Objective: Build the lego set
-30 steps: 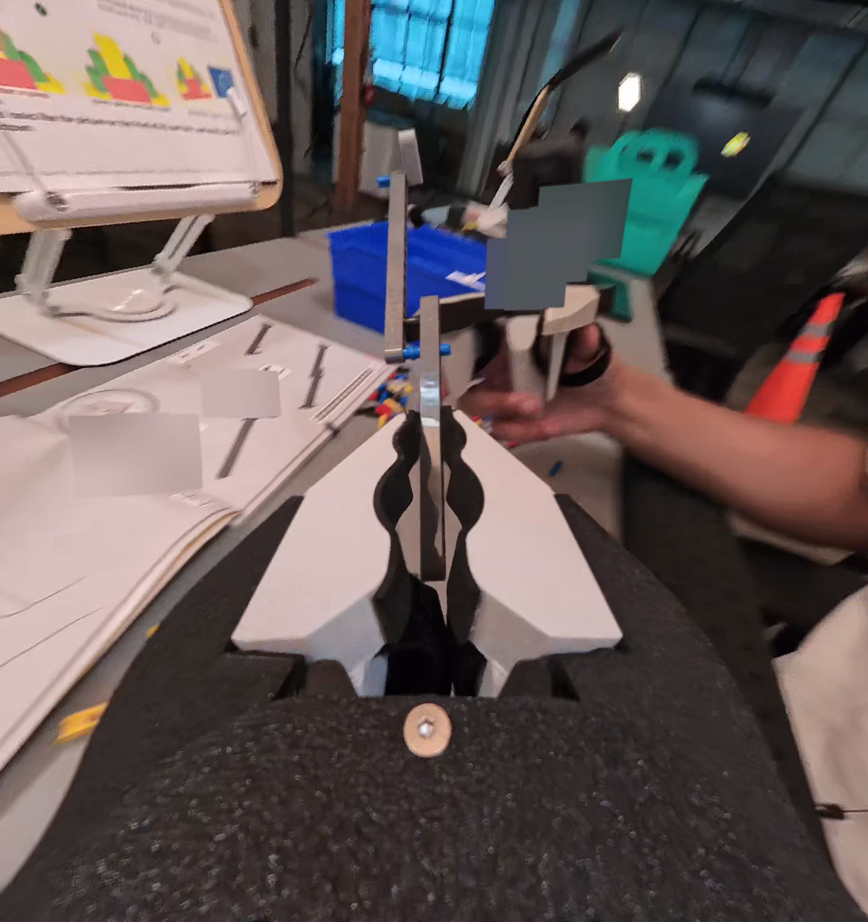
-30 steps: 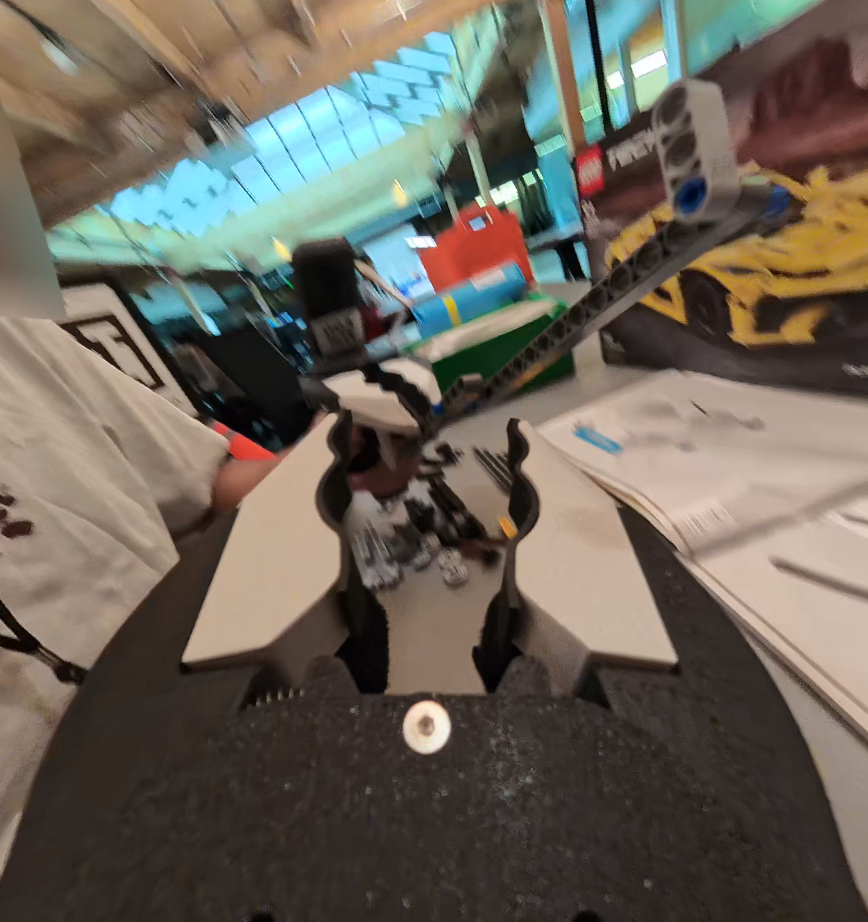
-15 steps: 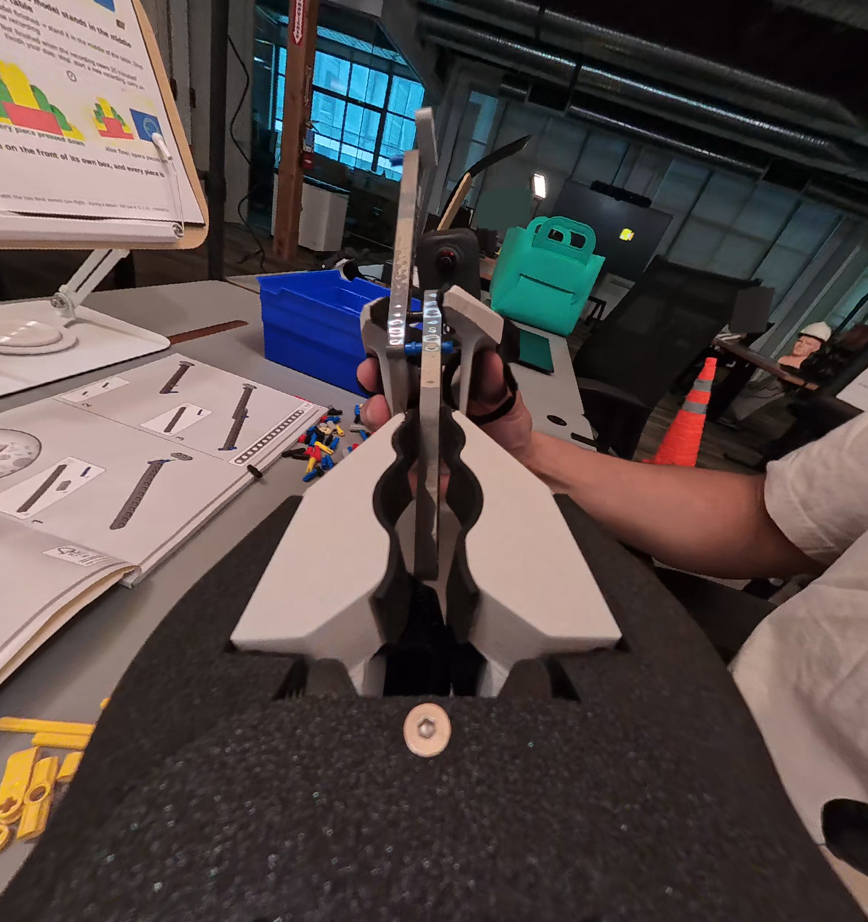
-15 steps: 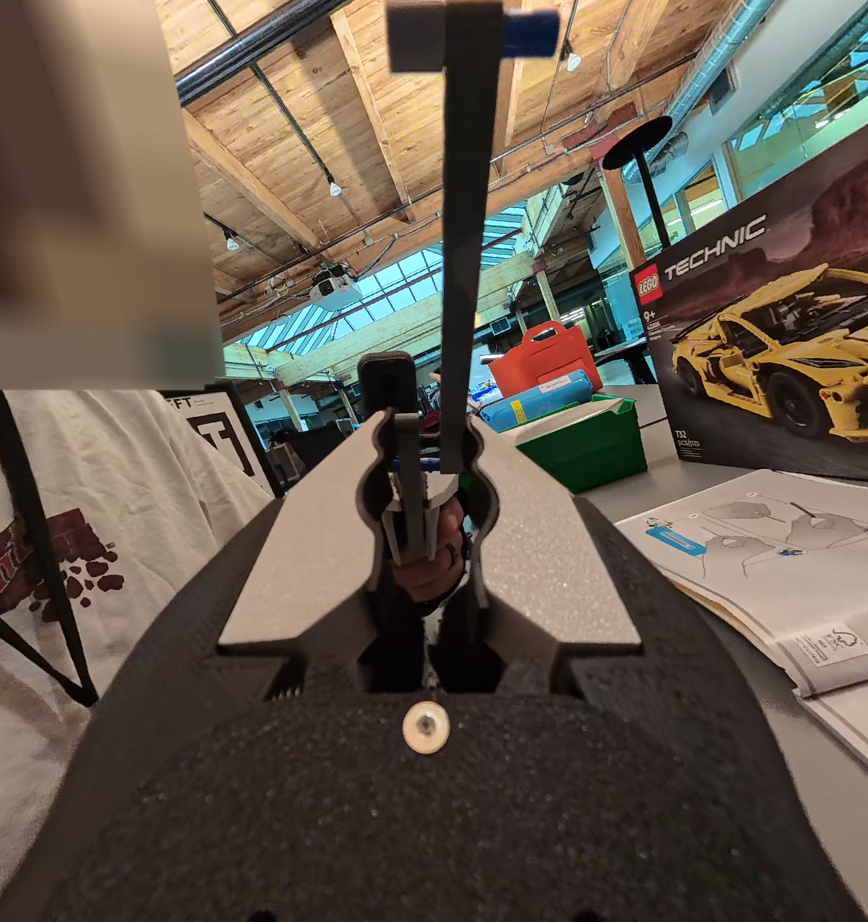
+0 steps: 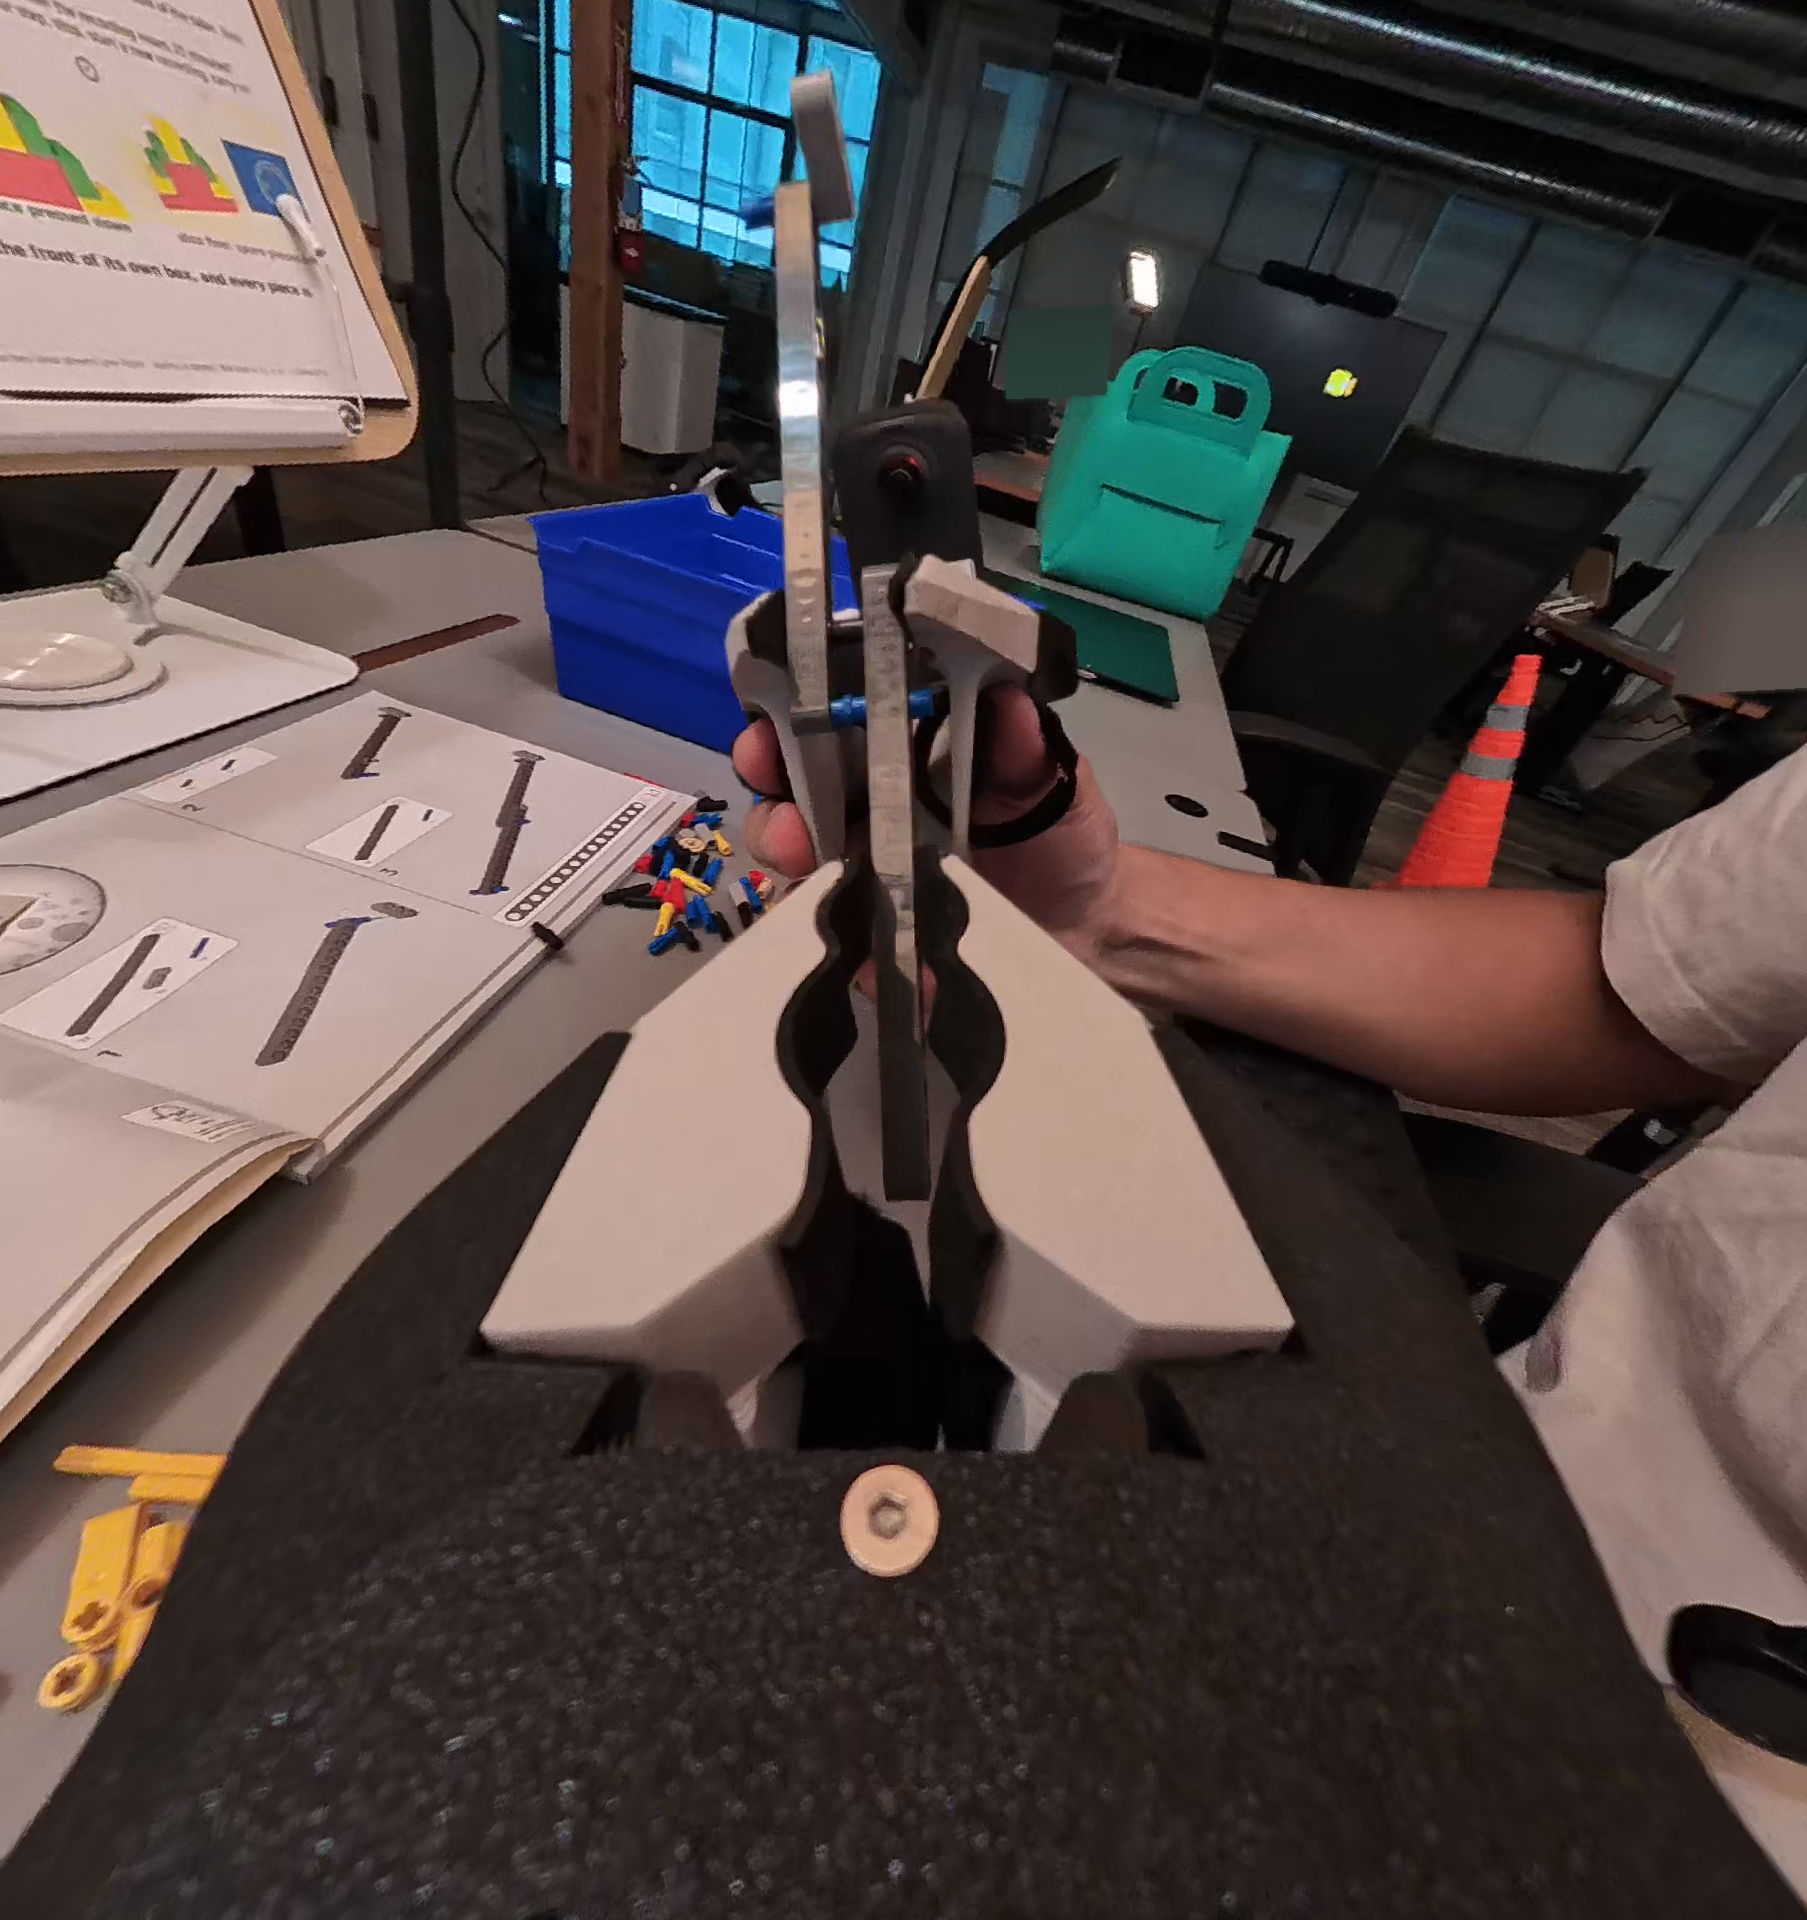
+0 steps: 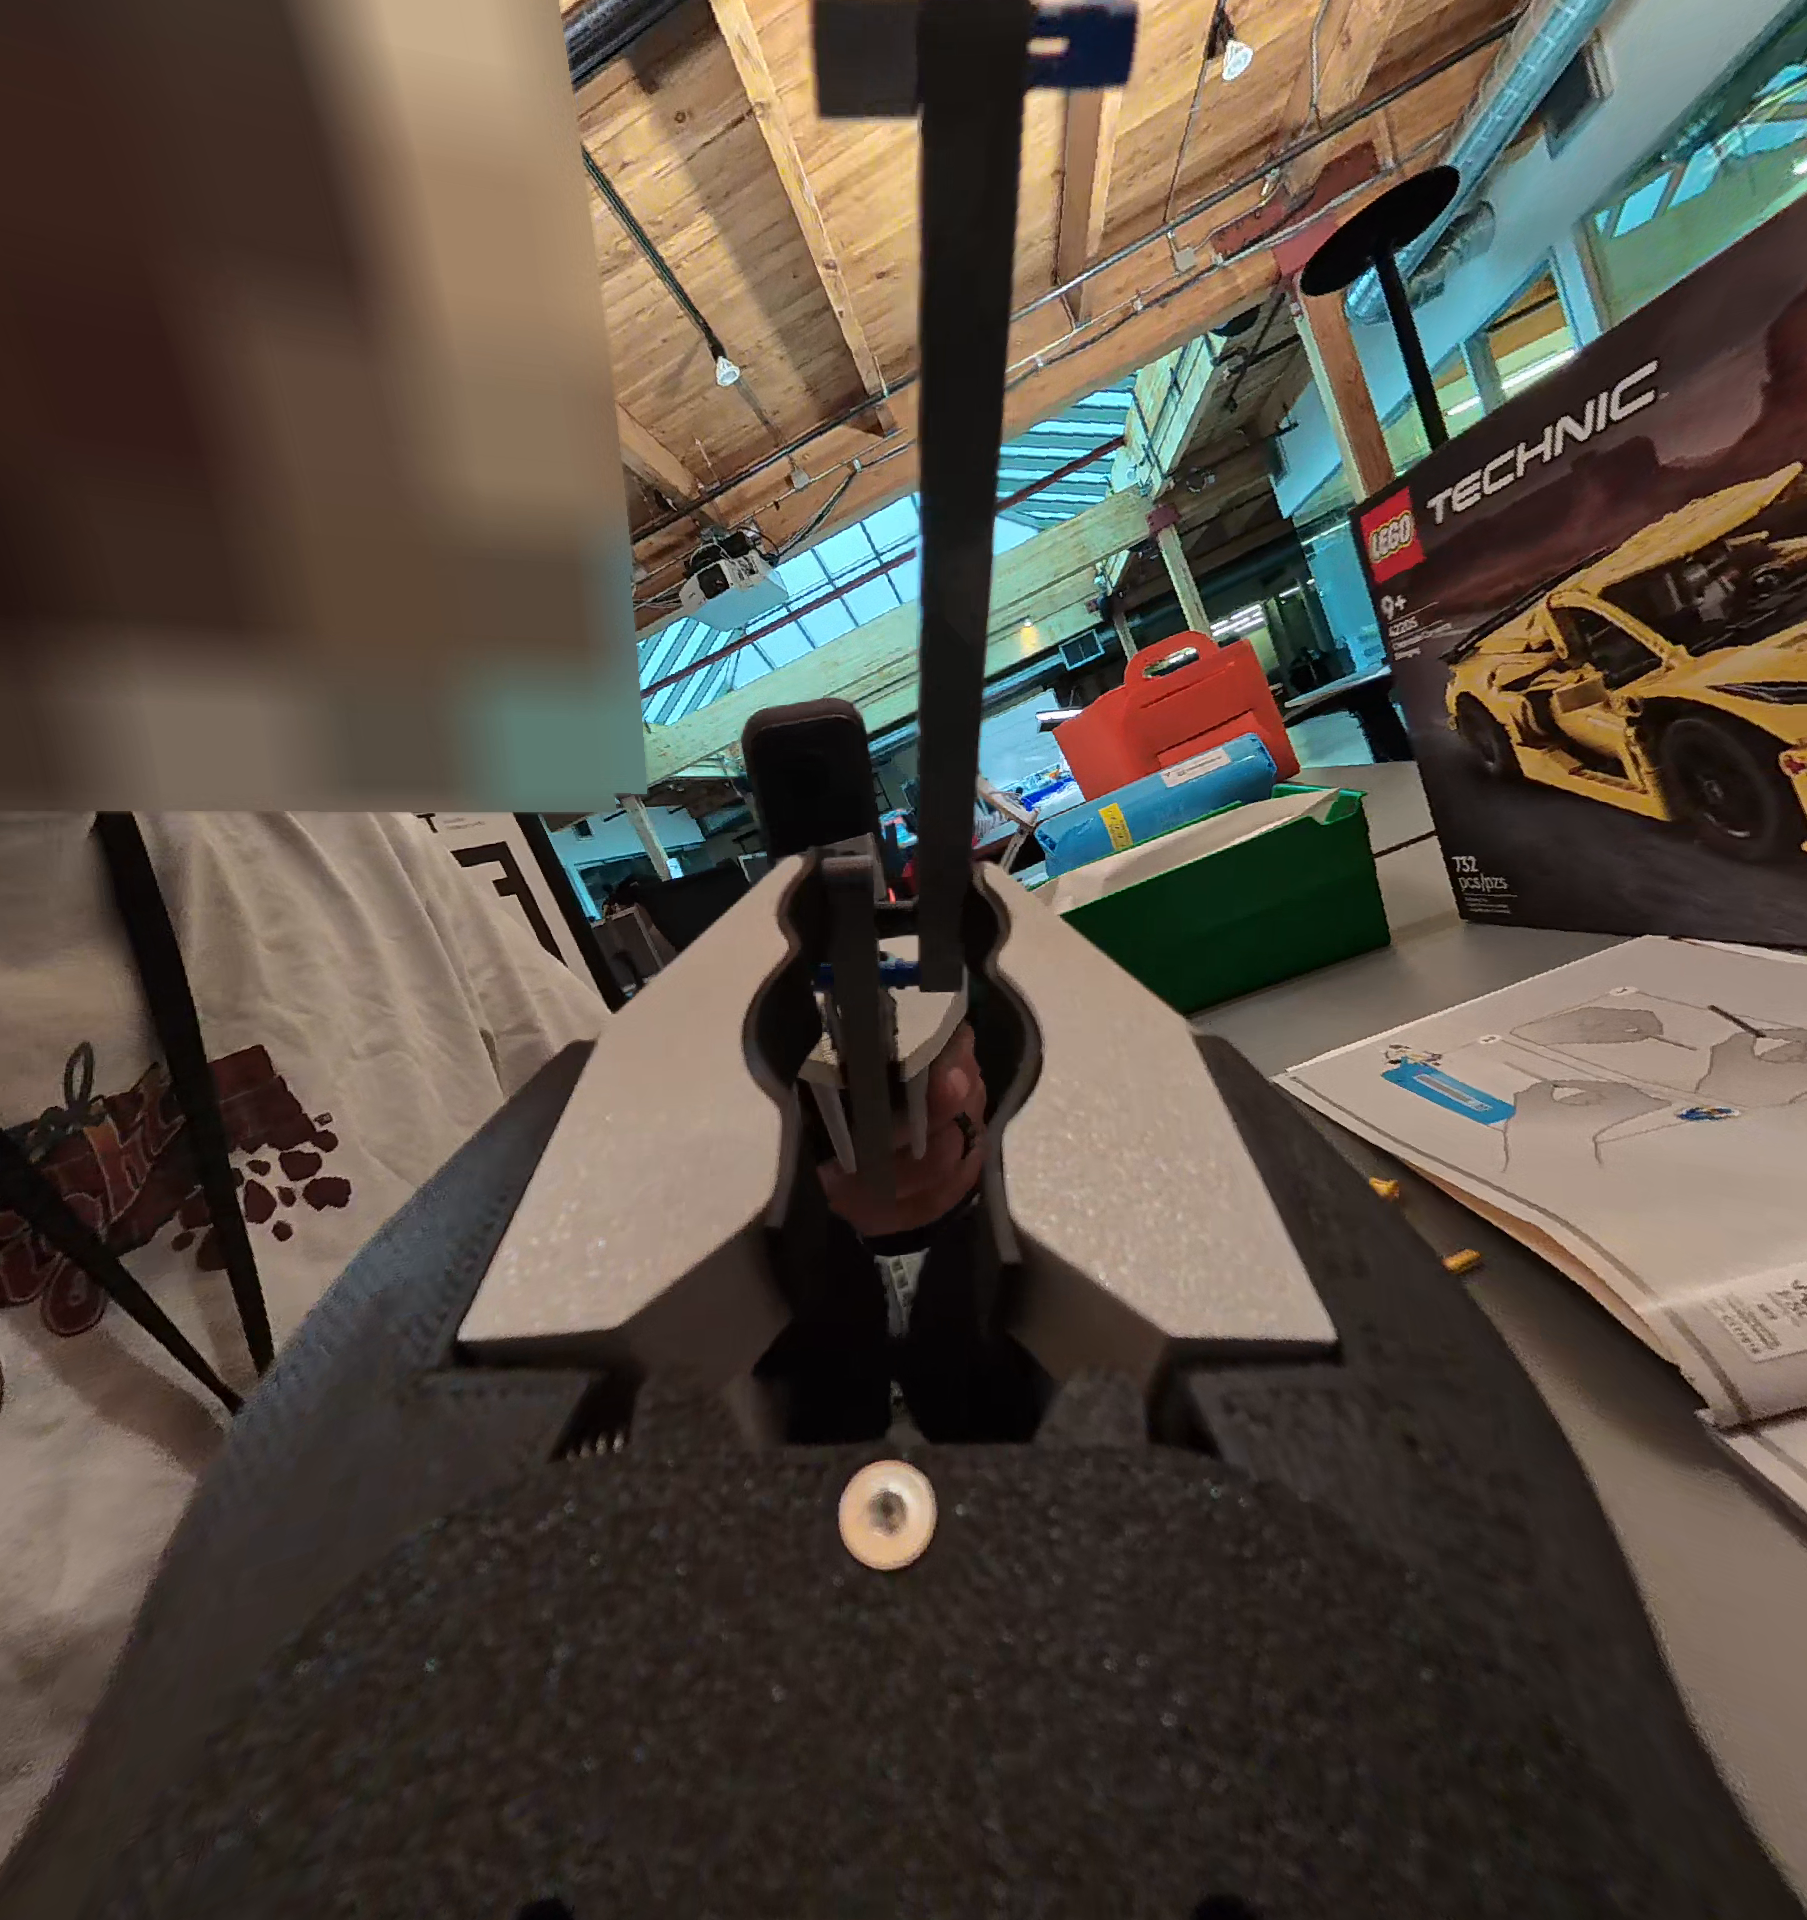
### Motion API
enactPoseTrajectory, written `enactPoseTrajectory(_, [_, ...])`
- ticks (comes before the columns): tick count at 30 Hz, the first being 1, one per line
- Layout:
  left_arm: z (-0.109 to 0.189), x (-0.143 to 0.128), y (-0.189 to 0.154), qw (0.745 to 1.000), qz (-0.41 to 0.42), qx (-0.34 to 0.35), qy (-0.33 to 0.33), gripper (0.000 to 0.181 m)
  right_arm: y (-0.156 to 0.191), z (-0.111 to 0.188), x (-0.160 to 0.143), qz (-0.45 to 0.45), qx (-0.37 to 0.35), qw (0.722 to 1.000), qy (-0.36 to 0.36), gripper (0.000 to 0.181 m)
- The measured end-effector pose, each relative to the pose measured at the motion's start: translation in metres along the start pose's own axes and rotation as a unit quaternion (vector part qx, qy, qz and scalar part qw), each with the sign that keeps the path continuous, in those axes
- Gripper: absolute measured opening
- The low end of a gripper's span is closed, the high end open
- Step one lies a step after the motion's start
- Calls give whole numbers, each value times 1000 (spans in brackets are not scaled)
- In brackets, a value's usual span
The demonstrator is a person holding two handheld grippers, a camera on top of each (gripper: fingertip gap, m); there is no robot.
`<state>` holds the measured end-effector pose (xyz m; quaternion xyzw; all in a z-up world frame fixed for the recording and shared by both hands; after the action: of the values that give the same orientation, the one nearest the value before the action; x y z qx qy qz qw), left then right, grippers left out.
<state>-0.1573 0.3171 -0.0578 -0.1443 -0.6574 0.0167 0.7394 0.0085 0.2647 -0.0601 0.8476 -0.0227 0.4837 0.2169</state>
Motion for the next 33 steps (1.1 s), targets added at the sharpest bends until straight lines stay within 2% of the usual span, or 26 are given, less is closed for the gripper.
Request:
enactPoseTrajectory(3, [-3,-3,0,1000,-11,-4,18,11,4,-3,1,26,-8,999,36,25])
enactPoseTrajectory(5, [-5,-5,3,999,-20,6,39,39,8,-6,-1,41,-6,997,65,24])
enactPoseTrajectory(6, [-5,-5,2,999,-20,-2,44,43,12,-8,-1,50,0,996,75,24])
enactPoseTrajectory(10, [-6,-1,-5,998,-11,-50,30,41,19,-15,-7,72,16,993,92,24])
enactPoseTrajectory(13, [-4,5,-11,998,-41,-36,4,27,18,-20,-17,72,18,992,106,25])
enactPoseTrajectory(21, [-1,1,-16,997,-75,-37,1,23,21,-22,-21,58,41,991,111,19])
enactPoseTrajectory(27, [-4,0,-11,998,-50,-31,13,24,14,-18,-20,46,31,993,102,18])
enactPoseTrajectory(30, [-5,-3,-9,998,-57,-17,24,24,9,-13,-14,22,22,998,52,18])
enactPoseTrajectory(32, [-5,-3,-10,998,-64,-13,22,8,7,-9,-12,4,25,999,44,18])
enactPoseTrajectory(33, [-4,-2,-11,998,-66,-15,16,8,7,-8,-12,-5,33,999,39,18])
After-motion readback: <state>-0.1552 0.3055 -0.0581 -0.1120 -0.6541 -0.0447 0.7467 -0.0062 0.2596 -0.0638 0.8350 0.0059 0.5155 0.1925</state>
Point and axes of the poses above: each gripper's, where its closed fingertips meet, z back along the fingers, x out of its top, y = z × x across the jaws, the point moved 9 cm from there along z, back along the fingers, and after that the axes turned 8 degrees about x, right-handed, at the moved point
